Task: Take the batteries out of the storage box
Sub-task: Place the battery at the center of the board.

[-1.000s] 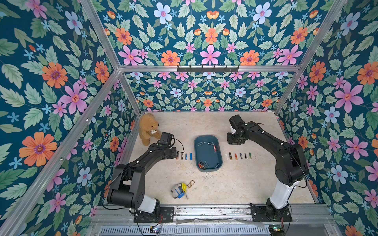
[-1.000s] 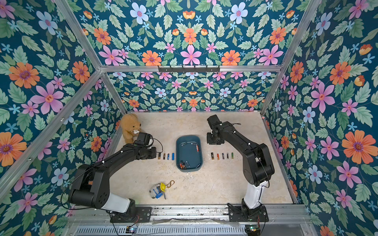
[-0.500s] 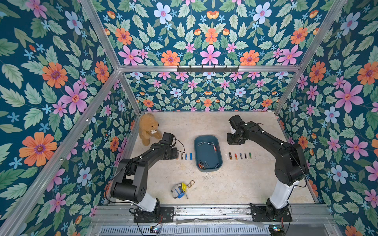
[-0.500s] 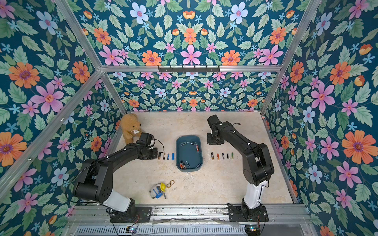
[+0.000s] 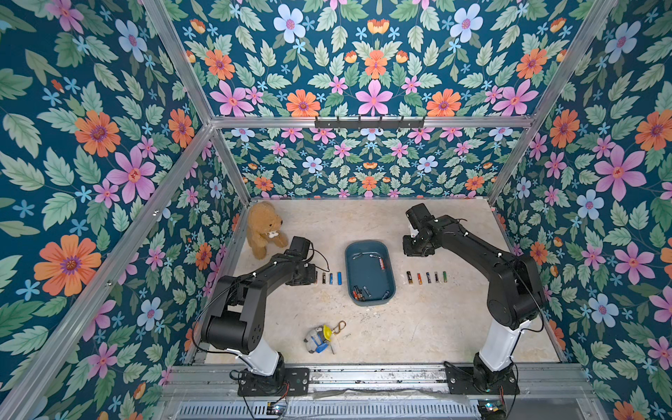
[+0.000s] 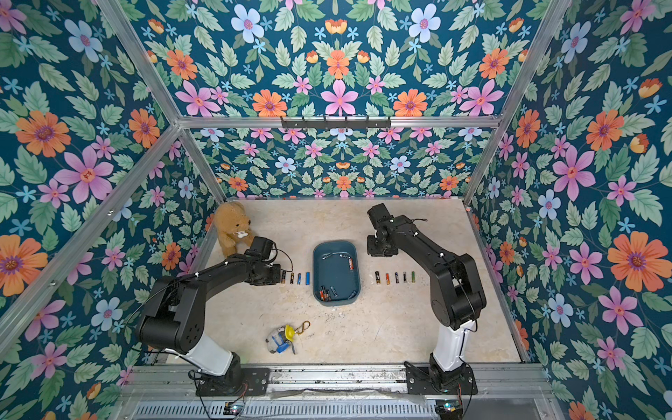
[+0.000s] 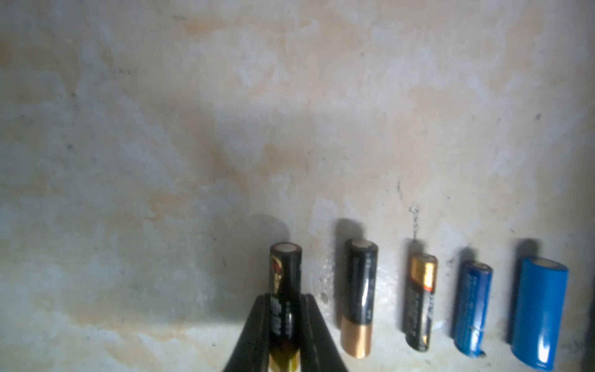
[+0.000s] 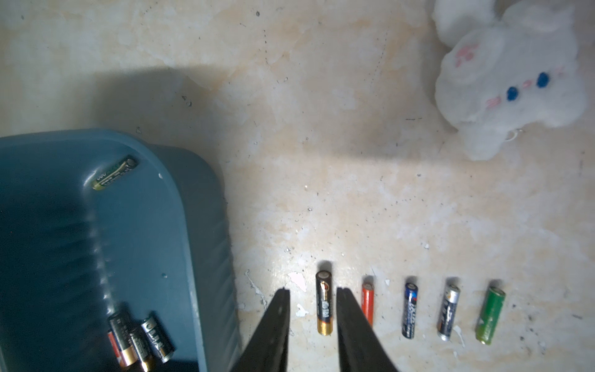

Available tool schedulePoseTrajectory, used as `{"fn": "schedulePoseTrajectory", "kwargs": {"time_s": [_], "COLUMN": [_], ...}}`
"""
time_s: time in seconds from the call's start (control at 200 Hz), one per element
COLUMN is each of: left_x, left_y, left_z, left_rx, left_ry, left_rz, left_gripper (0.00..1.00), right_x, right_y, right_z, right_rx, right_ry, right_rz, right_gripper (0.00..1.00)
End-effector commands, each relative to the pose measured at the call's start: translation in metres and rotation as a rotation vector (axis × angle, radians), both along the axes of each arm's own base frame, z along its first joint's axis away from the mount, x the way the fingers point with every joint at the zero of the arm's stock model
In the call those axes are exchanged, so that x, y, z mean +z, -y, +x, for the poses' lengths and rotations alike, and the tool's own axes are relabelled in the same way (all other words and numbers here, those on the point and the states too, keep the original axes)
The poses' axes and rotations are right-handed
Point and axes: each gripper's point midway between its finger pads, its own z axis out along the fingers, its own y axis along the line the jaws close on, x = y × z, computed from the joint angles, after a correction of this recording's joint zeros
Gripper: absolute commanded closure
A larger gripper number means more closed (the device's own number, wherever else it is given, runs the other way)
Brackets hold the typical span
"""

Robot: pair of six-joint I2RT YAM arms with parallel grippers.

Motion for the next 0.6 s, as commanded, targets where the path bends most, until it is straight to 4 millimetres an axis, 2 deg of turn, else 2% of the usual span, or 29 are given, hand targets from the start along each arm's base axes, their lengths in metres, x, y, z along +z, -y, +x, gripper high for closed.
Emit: {"fn": "schedulePoseTrajectory", "kwargs": {"time_s": [0.0, 0.23, 0.6], "left_x": [-0.0001, -0.0075, -0.0063], "left_y": [-0.003, -0.003, -0.0035], "left_z": [-0.0009, -0.002, -0.002], "left_rx": [0.003, 0.007, 0.008], "left_ry": [-0.006, -0.026, -0.027], "left_rz": [0.014, 0.018, 0.019], "left_gripper": [0.82, 0.81, 0.8], "right_x": [-0.0005, -0.0006, 0.0026], "right_y": [0.0017, 0.0021, 0.0026], "right_z": [-0.0003, -0.0014, -0.0011], "right_rx": [0.002, 0.002, 0.001], "right_ry": [-0.003, -0.004, 0.001], "right_rz": [-0.016, -0.015, -0.014], "right_gripper": [0.69, 0.69, 0.69]}}
